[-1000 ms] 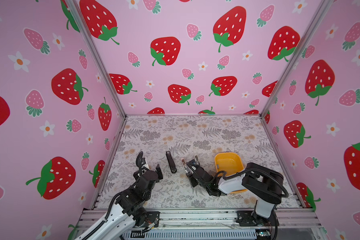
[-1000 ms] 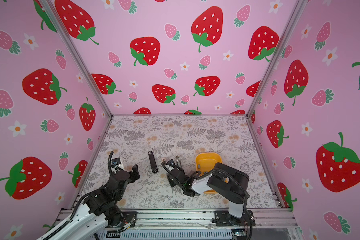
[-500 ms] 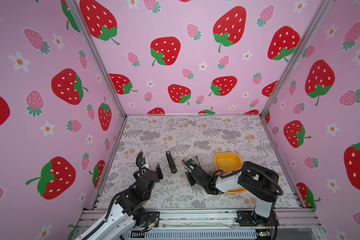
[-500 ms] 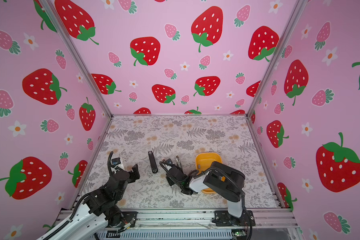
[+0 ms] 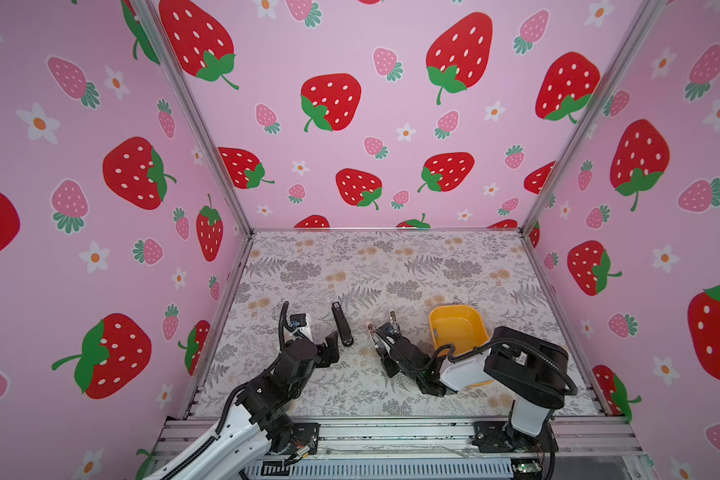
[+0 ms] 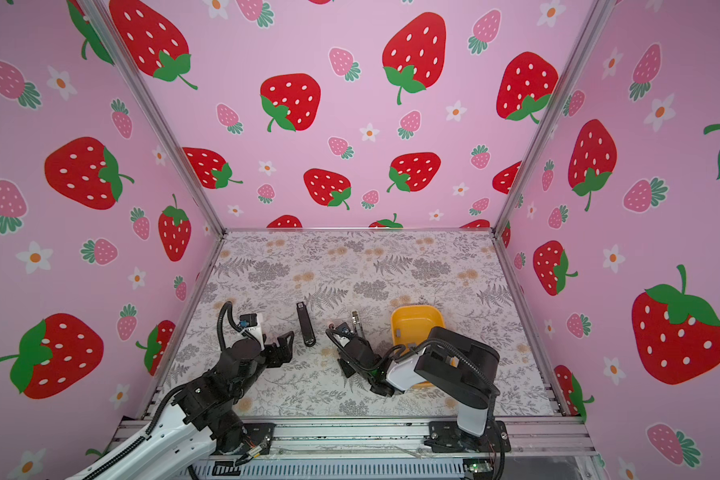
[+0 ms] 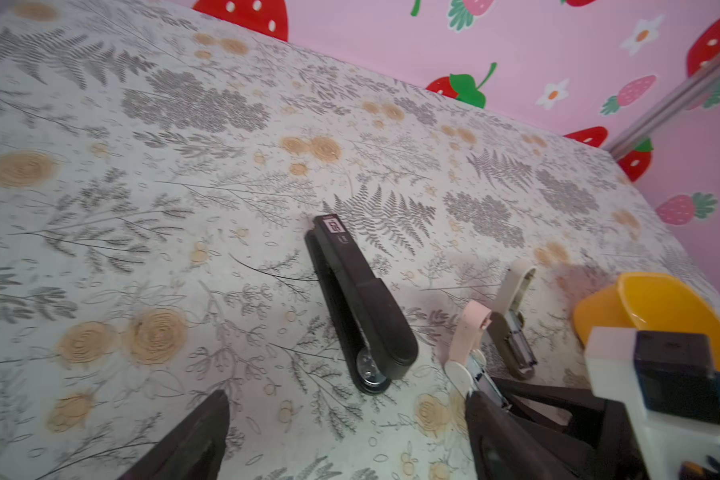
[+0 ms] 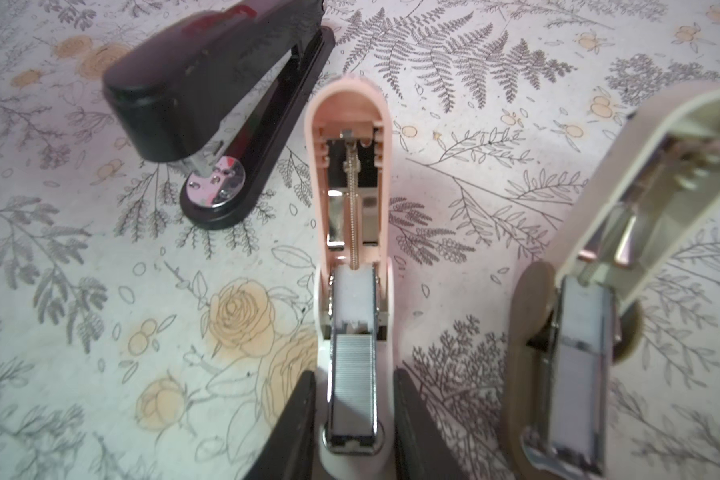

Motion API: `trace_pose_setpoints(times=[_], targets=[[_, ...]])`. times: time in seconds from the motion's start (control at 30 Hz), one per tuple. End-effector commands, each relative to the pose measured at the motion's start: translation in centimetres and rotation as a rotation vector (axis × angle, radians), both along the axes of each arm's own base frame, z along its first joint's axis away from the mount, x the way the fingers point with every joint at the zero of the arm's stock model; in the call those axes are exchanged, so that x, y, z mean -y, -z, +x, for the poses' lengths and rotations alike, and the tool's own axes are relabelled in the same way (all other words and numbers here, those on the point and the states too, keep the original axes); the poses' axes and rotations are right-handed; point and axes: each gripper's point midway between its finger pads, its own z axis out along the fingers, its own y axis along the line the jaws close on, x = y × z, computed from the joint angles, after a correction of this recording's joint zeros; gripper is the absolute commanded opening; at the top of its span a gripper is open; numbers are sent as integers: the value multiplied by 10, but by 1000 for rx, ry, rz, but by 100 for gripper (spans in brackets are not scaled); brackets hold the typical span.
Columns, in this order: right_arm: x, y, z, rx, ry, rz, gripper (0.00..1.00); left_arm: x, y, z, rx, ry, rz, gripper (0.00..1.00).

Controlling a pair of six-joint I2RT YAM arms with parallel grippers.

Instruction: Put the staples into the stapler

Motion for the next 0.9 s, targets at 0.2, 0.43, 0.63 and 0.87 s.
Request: trace_pose_setpoints(times=[0.2,0.43,0.63,0.87], targets=[[21,21,-33,-33,-79,-37,18,85,-14,-14,-25,285,-238,81],[24,25,-36,-38,-83,-15,17,97,3,-10,-67,279,-244,65],[22,25,-41,-38,-101,0,17,98,6,-3,-52,262,-228,55],[18,21,-48,-34,-137,26,17,100,9,6,-51,240,-187,51]])
